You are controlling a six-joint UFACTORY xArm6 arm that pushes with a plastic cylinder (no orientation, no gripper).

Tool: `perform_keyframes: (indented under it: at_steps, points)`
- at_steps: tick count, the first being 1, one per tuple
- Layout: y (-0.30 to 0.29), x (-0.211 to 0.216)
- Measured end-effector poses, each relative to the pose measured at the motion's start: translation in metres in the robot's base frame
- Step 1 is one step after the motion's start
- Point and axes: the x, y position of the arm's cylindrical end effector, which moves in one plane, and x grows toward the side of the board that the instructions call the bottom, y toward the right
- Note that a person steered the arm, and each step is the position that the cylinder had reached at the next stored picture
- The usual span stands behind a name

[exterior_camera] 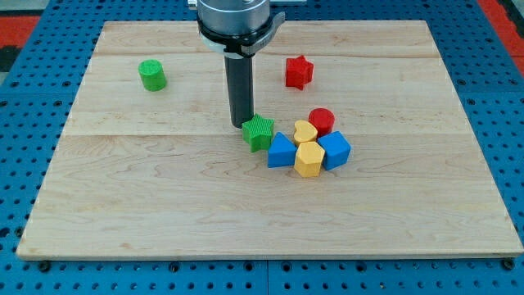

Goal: Slide the green star to the center

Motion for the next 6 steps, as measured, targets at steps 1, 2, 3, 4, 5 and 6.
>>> perform_keyframes:
  at_steps: [1, 2, 3, 4, 5, 6]
  points:
    - [0.005, 0.002]
    - [-0.016, -0.018]
    - [-0.091, -0.026]
    - [-0.167, -0.035]
    - [-0.209, -0.08]
    - [-0.2, -0.104]
